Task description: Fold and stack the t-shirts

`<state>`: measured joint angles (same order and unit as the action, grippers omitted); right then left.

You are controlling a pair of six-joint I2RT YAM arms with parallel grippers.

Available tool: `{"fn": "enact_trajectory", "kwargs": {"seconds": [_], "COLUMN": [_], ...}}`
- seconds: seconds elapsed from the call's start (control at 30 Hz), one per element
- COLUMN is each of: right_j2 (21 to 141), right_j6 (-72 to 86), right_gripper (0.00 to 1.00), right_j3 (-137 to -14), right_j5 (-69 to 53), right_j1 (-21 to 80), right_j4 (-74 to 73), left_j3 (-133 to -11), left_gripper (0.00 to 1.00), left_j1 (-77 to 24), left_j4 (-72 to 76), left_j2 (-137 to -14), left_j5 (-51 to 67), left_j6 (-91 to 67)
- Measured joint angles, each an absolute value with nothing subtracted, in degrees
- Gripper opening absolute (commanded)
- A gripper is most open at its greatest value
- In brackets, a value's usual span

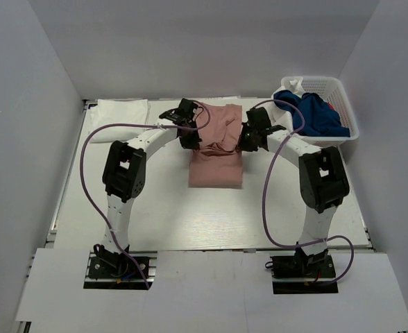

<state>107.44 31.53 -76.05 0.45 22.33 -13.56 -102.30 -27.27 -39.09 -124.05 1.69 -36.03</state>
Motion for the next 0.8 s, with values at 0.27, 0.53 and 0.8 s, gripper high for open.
{"fn": "enact_trajectory", "kwargs": {"seconds": [0.27, 0.53, 0.8], "right_j2": [116.8, 105.8, 87.5], "right_j6": [30.8, 29.5, 32.0], "right_gripper": [0.90, 0.90, 0.90], "right_j3": [-86.9, -78.5, -51.0], "right_j5": [0.5, 0.1, -9.1], "right_j1": [20.6, 20.4, 20.8], "right_j4": [-16.2, -14.3, -7.7], "left_j3": [-113.6, -106.8, -72.7], "left_gripper": [1.00, 1.00, 1.00], "left_j1": [-24.6, -23.5, -26.1], "left_j4": [-41.4, -38.5, -31.0], "left_j2": [-130.7, -123.3, -102.1], "left_j5": [-0.8, -2.7, 5.3], "left_j6": [-35.9, -33.9, -34.0]}}
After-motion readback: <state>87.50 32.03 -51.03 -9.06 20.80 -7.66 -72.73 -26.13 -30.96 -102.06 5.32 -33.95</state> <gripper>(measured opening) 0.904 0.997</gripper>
